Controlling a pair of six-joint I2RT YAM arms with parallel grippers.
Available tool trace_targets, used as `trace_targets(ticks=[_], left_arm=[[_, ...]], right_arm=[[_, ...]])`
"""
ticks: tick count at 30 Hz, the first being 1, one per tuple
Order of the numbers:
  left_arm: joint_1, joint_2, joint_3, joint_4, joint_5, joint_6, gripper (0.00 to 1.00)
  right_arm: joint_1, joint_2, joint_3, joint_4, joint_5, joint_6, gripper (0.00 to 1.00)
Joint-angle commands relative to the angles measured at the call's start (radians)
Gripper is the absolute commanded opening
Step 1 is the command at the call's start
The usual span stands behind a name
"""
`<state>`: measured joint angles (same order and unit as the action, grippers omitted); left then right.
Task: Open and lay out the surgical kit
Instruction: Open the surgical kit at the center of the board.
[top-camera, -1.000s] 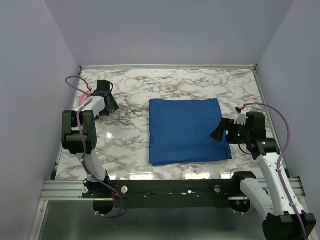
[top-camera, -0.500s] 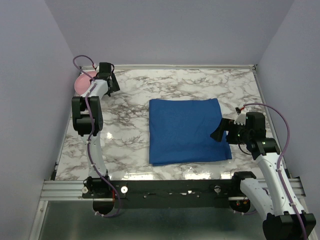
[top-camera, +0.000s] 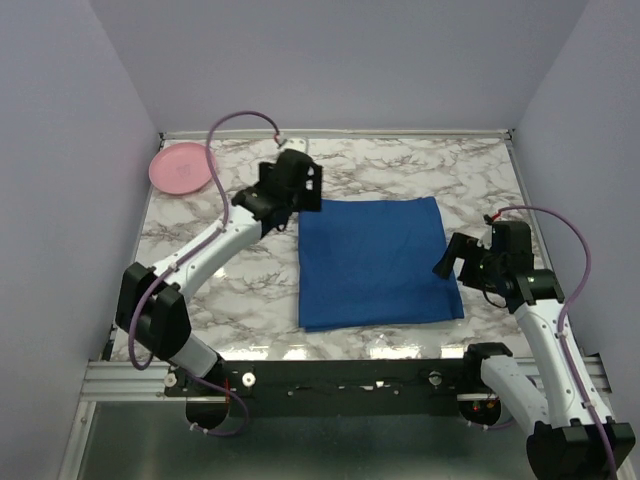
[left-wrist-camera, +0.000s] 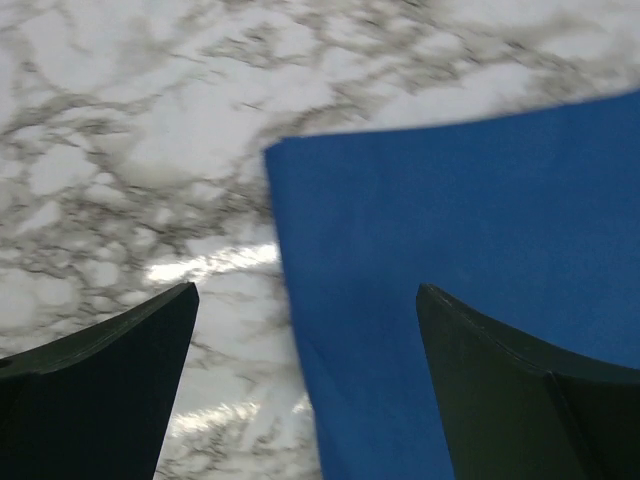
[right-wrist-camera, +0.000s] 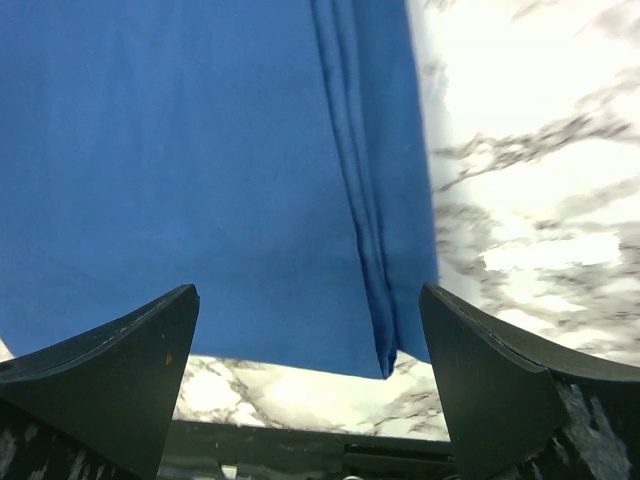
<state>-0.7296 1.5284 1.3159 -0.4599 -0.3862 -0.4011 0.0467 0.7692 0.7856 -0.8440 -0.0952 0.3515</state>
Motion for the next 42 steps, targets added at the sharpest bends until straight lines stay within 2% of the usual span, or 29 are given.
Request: trace_targets(ticks=[1, 2, 9, 13, 25, 31, 34, 38, 42], left_arm=[[-0.252, 0.030, 0.014, -0.005, -0.094, -0.064, 0.99], [-0.317, 0.045, 0.028, 0.000, -0.100, -0.067, 0.99], [-0.529, 0.281, 0.212, 0.021, -0.118, -0.036, 0.99], [-0.597, 0.410, 0.348, 0.017, -0.131, -0.010, 0.99], [-0.671, 0.734, 0.640, -0.039, -0.109, 0.016, 0.99], [-0.685, 0.861, 0.761, -0.107, -0.155, 0.036, 0.96], [-0.689, 0.892, 0.793, -0.158, -0.158, 0.031, 0.93], [-0.694, 0.866, 0.754, -0.154, -0.160, 0.021, 0.81], [-0.700, 0.848, 0.730, -0.163, -0.169, 0.022, 0.76]], right_arm=[[0.004, -0.082, 0.168, -0.075, 0.178, 0.043, 1.00], [0.005, -0.097, 0.193, -0.087, 0.192, 0.046, 1.00], [0.005, -0.200, 0.385, -0.116, 0.233, 0.079, 1.00], [0.004, -0.249, 0.417, -0.107, 0.219, 0.087, 1.00], [0.004, -0.274, 0.431, -0.178, 0.189, 0.064, 1.00], [0.004, -0.271, 0.417, -0.171, 0.170, 0.053, 1.00], [0.005, -0.271, 0.412, -0.168, 0.170, 0.044, 1.00], [0.004, -0.272, 0.396, -0.155, 0.172, 0.040, 1.00], [0.004, -0.269, 0.382, -0.141, 0.160, 0.041, 1.00]])
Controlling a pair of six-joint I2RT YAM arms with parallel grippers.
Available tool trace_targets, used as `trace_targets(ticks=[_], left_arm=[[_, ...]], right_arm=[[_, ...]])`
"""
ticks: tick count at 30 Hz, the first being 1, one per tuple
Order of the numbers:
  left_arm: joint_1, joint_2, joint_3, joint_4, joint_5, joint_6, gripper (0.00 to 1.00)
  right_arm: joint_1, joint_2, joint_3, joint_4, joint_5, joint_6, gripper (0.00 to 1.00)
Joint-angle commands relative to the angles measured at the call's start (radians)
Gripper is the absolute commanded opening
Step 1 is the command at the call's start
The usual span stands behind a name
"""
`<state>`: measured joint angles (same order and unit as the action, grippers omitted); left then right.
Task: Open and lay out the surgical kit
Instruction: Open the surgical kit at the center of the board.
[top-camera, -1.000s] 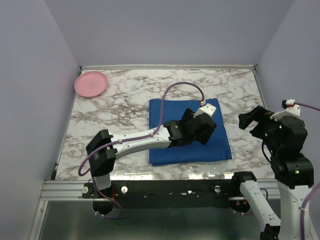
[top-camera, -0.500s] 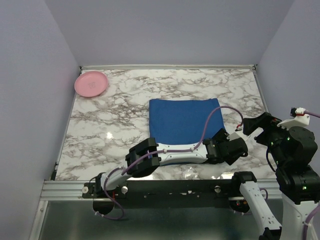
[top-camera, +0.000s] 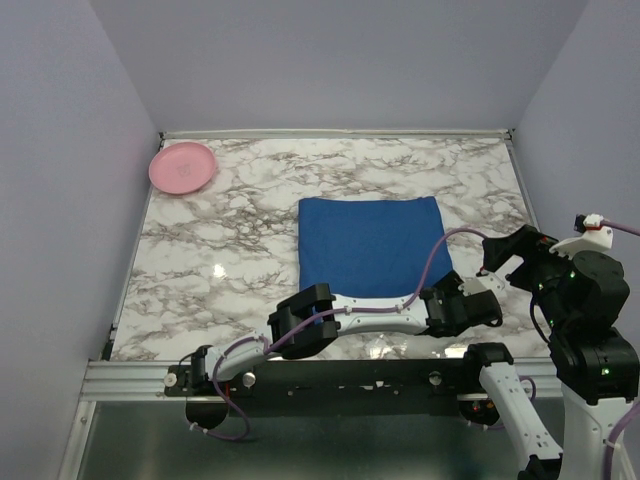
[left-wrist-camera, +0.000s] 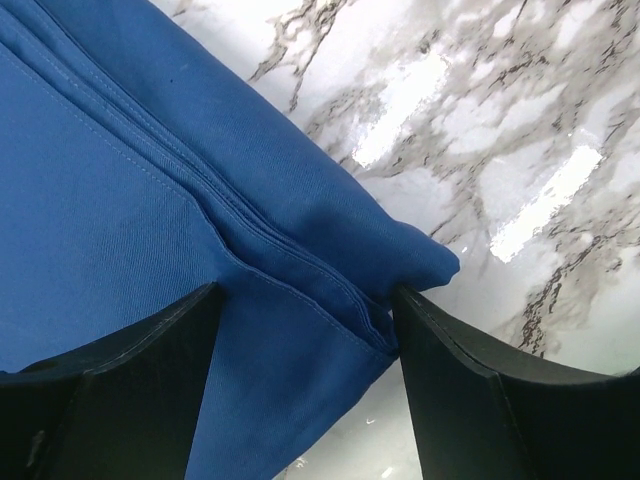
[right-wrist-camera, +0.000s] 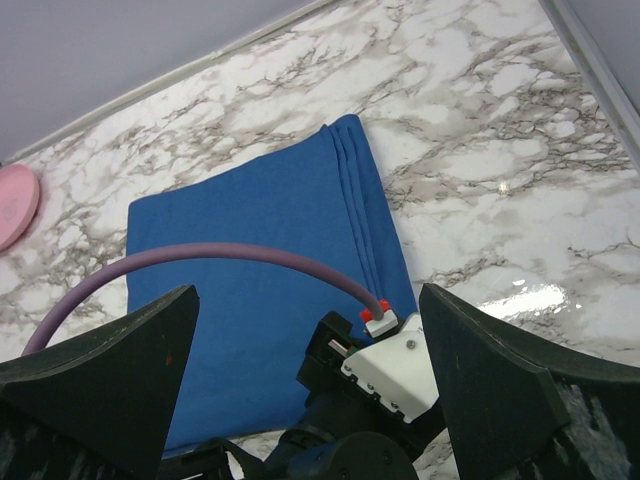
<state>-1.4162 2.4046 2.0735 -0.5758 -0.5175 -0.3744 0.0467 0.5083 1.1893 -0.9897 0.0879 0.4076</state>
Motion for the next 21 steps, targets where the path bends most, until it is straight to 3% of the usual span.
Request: trace_targets(ticks=[1, 4, 7, 10, 11, 14, 16, 21], left_arm=[[-0.016, -0.028, -0.029, -0.052, -0.036, -0.004, 0.73], [-0.018, -0.019, -0.021, -0.059, -0.029, 0.000, 0.71], [-0.023, -0.021, -0.010, -0.071, -0.018, 0.005, 0.62], [-0.024, -0.044, -0.018, -0.065, -0.003, 0.009, 0.44], [-0.023, -0.051, -0.021, -0.062, -0.001, 0.009, 0.32], [-0.023, -0.094, -0.041, -0.041, 0.005, 0.014, 0.12], [-0.021, -0.131, -0.062, -0.027, 0.001, 0.020, 0.03], [0.005, -0.220, -0.131, -0.006, -0.001, -0.003, 0.00]], right_arm=[[0.004, -0.008, -0.023, 0.008, -0.022, -0.015, 1.00], [0.004, -0.005, -0.033, 0.022, -0.025, -0.015, 1.00], [0.004, -0.002, -0.039, 0.028, -0.030, -0.015, 1.00], [0.004, -0.004, -0.046, 0.034, -0.033, -0.012, 1.00], [0.004, -0.004, -0.051, 0.036, -0.036, -0.012, 1.00], [0.004, -0.004, -0.054, 0.037, -0.034, -0.010, 1.00], [0.005, -0.004, -0.053, 0.039, -0.036, -0.010, 1.00], [0.004, -0.002, -0.045, 0.042, -0.040, -0.018, 1.00]])
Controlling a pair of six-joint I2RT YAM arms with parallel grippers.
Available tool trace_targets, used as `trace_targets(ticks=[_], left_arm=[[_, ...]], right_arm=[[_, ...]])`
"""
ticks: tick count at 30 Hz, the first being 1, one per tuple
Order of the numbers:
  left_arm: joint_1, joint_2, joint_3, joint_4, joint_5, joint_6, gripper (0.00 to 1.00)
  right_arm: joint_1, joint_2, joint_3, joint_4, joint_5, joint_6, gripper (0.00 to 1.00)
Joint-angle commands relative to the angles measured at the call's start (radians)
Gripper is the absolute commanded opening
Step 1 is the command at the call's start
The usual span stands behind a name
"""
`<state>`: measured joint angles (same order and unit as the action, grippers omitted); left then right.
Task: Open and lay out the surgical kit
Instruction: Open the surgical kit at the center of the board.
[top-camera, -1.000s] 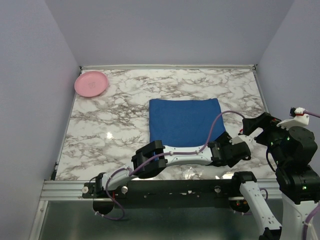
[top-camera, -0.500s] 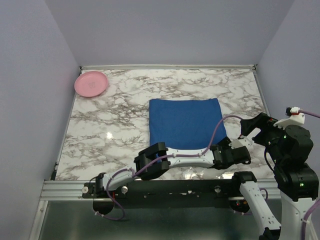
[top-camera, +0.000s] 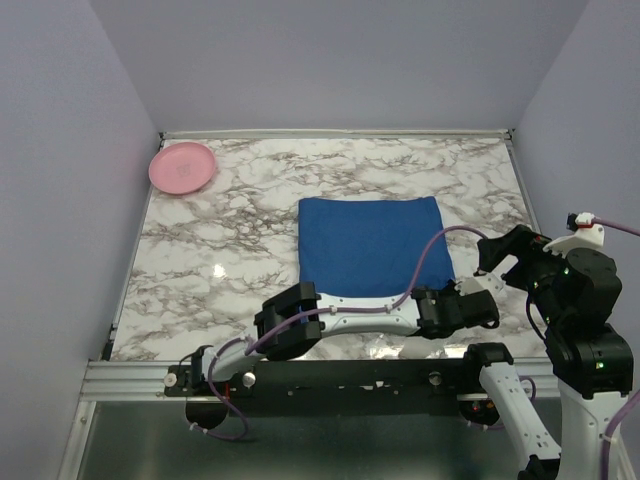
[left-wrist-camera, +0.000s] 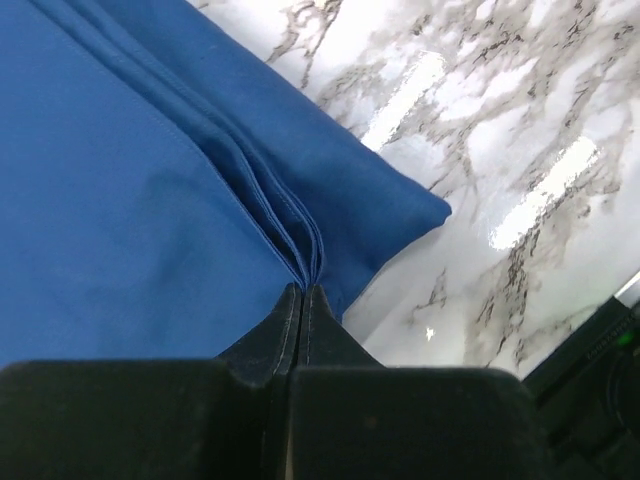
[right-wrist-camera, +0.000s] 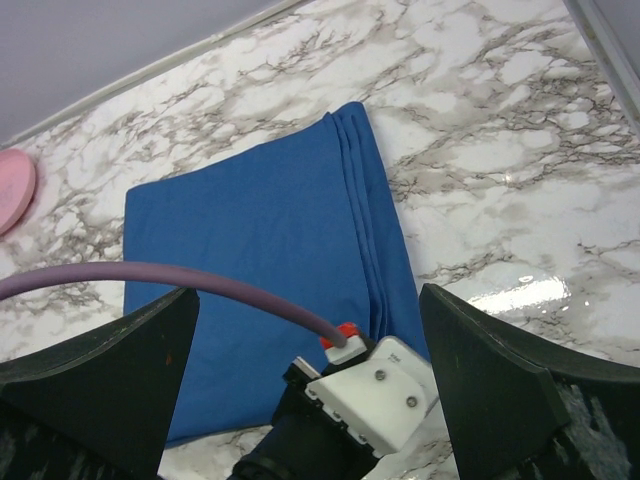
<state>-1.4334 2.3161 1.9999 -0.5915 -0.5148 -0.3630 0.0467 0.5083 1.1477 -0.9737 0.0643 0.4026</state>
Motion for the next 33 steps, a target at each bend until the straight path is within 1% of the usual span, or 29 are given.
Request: trace_targets(ticks=[1, 3, 5, 9, 10, 12, 13, 15, 16, 17, 19, 20, 23, 24, 26, 27, 28, 30, 31, 33], left_arm=[[0.028, -0.173, -0.105, 0.025, -0.002, -0.022, 0.00], [0.060, -0.216, -0.156, 0.038, -0.001, -0.051, 0.00], [0.089, -0.286, -0.239, 0.047, 0.002, -0.089, 0.00], [0.195, -0.426, -0.415, 0.058, -0.010, -0.158, 0.00], [0.255, -0.482, -0.496, 0.059, -0.020, -0.171, 0.00], [0.321, -0.541, -0.581, 0.053, -0.037, -0.197, 0.00], [0.387, -0.601, -0.663, 0.038, -0.047, -0.220, 0.00], [0.462, -0.661, -0.752, 0.033, -0.066, -0.237, 0.00], [0.496, -0.717, -0.794, 0.016, -0.073, -0.254, 0.00], [0.584, -0.744, -0.867, 0.007, -0.071, -0.261, 0.00], [0.678, -0.809, -0.932, -0.037, -0.065, -0.274, 0.00], [0.768, -0.829, -0.984, -0.054, -0.065, -0.278, 0.00], [0.908, -0.914, -1.067, -0.119, -0.079, -0.284, 0.00], [0.991, -0.937, -1.082, -0.135, -0.088, -0.286, 0.00], [1.066, -1.014, -1.121, -0.174, -0.126, -0.287, 0.00], [1.140, -1.037, -1.129, -0.185, -0.142, -0.304, 0.00], [1.191, -1.084, -1.132, -0.207, -0.120, -0.303, 0.00], [1.272, -1.127, -1.147, -0.203, -0.096, -0.278, 0.00], [1.344, -1.159, -1.149, -0.208, -0.100, -0.278, 0.00], [1.410, -1.189, -1.145, -0.214, -0.103, -0.263, 0.00]], right_arm=[[0.004, -0.001, 0.000, 0.026, -0.018, -0.018, 1.00], [0.004, 0.004, 0.006, 0.029, -0.020, -0.024, 1.00], [0.004, 0.013, 0.020, 0.030, -0.024, -0.034, 1.00], [0.004, 0.027, 0.021, 0.041, -0.057, -0.054, 1.00], [0.004, 0.030, 0.021, 0.046, -0.060, -0.061, 1.00], [0.004, 0.039, 0.015, 0.053, -0.099, -0.068, 1.00], [0.005, 0.044, 0.012, 0.056, -0.118, -0.077, 1.00], [0.004, 0.058, 0.004, 0.066, -0.139, -0.088, 1.00], [0.004, 0.067, 0.001, 0.067, -0.159, -0.099, 1.00], [0.004, 0.075, 0.000, 0.069, -0.170, -0.107, 1.00], [0.004, 0.099, -0.011, 0.072, -0.198, -0.122, 1.00], [0.004, 0.105, -0.016, 0.073, -0.207, -0.126, 1.00], [0.004, 0.127, -0.035, 0.087, -0.238, -0.139, 1.00], [0.004, 0.131, -0.040, 0.095, -0.244, -0.140, 1.00], [0.004, 0.145, -0.054, 0.102, -0.271, -0.145, 1.00], [0.004, 0.150, -0.060, 0.107, -0.282, -0.146, 1.00], [0.005, 0.154, -0.065, 0.110, -0.293, -0.146, 1.00], [0.005, 0.168, -0.085, 0.122, -0.311, -0.148, 1.00], [0.007, 0.174, -0.091, 0.124, -0.333, -0.153, 1.00], [0.013, 0.199, -0.106, 0.127, -0.354, -0.157, 1.00]])
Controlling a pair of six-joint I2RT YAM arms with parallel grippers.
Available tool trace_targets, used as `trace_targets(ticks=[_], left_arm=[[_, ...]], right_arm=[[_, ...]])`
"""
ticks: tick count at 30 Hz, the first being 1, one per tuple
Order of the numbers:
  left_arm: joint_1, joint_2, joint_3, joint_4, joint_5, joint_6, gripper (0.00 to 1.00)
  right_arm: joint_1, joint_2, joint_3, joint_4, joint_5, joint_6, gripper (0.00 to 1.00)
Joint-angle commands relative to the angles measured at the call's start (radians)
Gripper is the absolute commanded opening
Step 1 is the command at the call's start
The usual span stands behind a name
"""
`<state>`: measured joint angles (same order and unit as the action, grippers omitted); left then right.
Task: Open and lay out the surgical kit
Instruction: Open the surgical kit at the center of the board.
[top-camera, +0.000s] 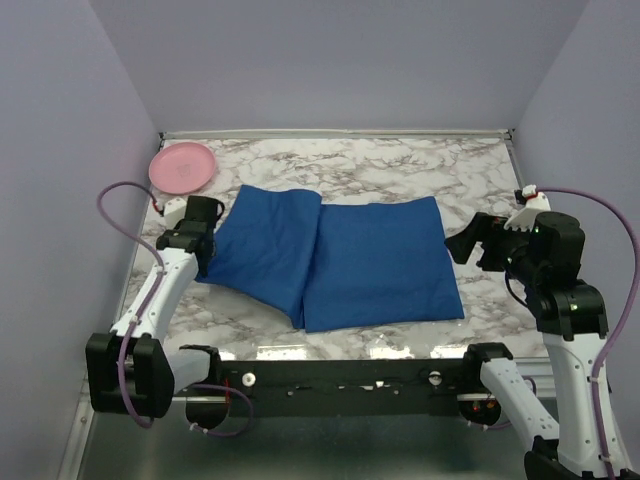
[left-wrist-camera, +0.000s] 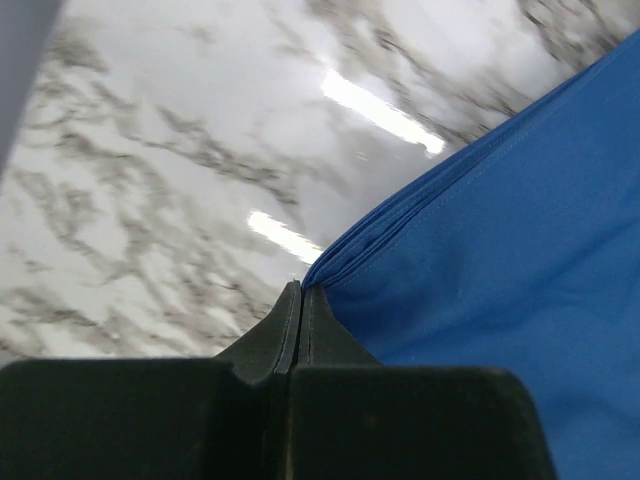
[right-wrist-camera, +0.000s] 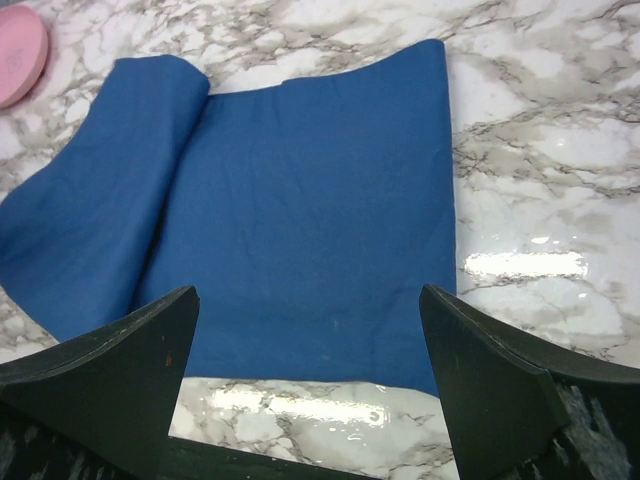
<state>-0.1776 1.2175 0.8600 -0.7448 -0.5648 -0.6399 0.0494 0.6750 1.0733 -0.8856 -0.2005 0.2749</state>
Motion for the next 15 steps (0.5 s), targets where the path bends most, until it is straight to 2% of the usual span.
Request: trace_targets(ticks=[1, 8, 9, 10, 11, 15], left_arm=[[0.214, -0.110, -0.001, -0.074, -0.063, 0.020, 0.00], [0.397, -0.196, 0.010, -0.048, -0.204, 0.066, 0.01], [0.406, -0.199, 0.008, -0.045, -0.239, 0.059, 0.05], [0.412, -0.199, 0.005, -0.042, -0.242, 0.054, 0.15], [0.414, -0.196, 0.007, -0.042, -0.248, 0.046, 0.31], [0.415, -0.210, 0.013, -0.037, -0.277, 0.058, 0.35]], right_arm=[[0.012, 0.041, -0.035, 0.037, -0.111, -0.037, 1.00], [0.033, 0.123, -0.064, 0.019, -0.183, -0.063, 1.00], [0.043, 0.129, -0.067, 0.016, -0.192, -0.066, 1.00], [0.049, 0.144, -0.076, 0.014, -0.206, -0.071, 1.00], [0.053, 0.155, -0.078, 0.010, -0.212, -0.074, 1.00], [0.102, 0.187, -0.107, 0.010, -0.214, -0.086, 1.00]])
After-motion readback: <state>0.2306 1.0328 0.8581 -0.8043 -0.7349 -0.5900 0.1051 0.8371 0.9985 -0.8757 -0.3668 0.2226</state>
